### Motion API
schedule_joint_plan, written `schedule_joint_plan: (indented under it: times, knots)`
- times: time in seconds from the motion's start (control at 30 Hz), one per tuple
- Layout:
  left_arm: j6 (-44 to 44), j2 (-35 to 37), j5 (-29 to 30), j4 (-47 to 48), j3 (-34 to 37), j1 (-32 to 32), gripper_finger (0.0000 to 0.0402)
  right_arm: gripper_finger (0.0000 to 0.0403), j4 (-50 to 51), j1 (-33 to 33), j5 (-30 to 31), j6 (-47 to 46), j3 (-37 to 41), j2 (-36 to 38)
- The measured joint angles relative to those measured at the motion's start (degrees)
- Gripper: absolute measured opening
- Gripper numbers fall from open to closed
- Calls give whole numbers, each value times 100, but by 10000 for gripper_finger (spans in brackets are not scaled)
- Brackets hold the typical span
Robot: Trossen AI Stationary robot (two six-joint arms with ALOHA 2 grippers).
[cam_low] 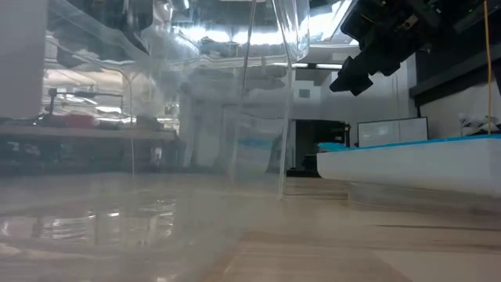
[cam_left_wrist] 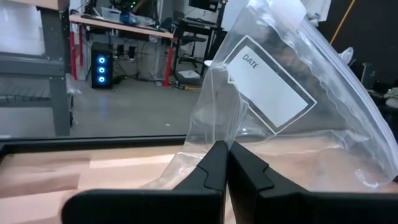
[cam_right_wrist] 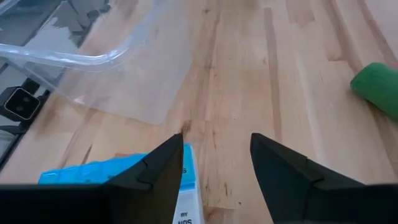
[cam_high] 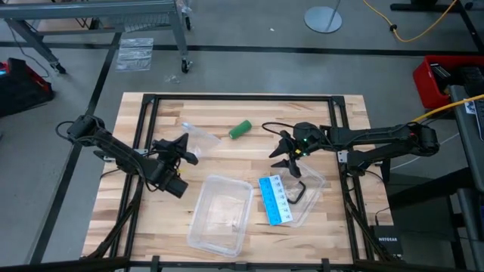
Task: Roll bandage
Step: Prepare the transparent zip bag
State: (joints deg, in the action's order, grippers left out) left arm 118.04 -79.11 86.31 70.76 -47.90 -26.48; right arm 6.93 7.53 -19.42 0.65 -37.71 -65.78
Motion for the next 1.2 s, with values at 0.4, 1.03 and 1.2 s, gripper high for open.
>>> schedule_joint_plan:
  times: [0.4,1.03,1.2]
  knots:
    - [-1798,0,24,-1394,2,-7,0,193,-795,0,690,284,0,0]
    - [-6285,-2,2,-4907,2,0,0,193,-2909,0,988,437,-2,-509]
    - [-7155,-4,-141,-5530,2,1,0,193,-3427,0,987,424,-3,-915]
